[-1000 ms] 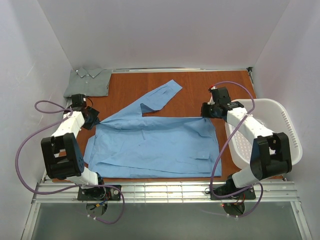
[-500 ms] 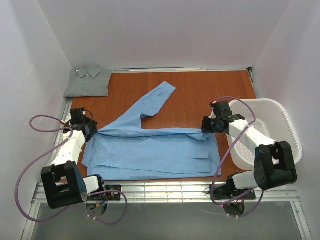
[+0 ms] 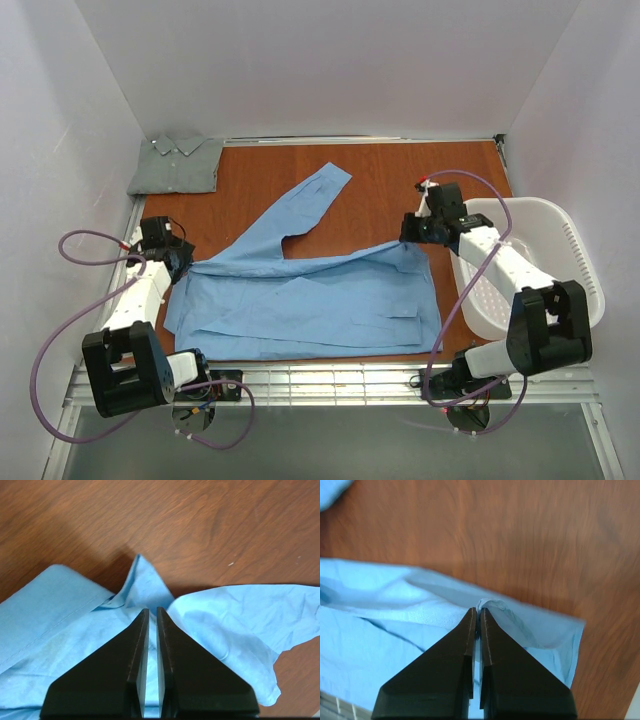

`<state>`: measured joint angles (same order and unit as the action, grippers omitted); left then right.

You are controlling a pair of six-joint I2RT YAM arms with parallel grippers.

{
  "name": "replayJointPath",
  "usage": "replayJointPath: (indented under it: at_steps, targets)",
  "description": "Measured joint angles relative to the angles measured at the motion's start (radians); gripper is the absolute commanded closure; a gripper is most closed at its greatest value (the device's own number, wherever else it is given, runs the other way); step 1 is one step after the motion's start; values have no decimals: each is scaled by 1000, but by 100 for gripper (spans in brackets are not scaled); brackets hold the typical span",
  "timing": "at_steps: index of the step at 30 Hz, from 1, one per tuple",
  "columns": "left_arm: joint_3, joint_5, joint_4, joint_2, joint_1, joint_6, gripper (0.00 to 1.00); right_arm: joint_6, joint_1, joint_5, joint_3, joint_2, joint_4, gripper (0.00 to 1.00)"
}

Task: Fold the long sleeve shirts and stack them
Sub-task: Fold the shirt

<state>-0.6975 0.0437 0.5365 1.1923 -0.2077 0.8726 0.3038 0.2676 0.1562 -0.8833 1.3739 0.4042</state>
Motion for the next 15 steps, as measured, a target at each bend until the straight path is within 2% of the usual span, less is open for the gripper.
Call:
replayJointPath:
  at_steps: [2,5,6,12,15]
  targets:
    - [-18,0,-10,12,0,-4,94,-27,0,0,-77,35,-23,99]
    - [-41,-3,-32,46,0,-8,93,-66,0,-10,-182,102,-36,87]
    - [-45,-3,-39,57,0,-8,93,-78,0,-23,-215,130,-44,76]
    - [-57,-11,-63,133,0,1,93,-110,0,-148,-312,270,-63,59]
    - [-69,-16,-68,158,0,5,93,-122,2,-174,-312,273,-47,58]
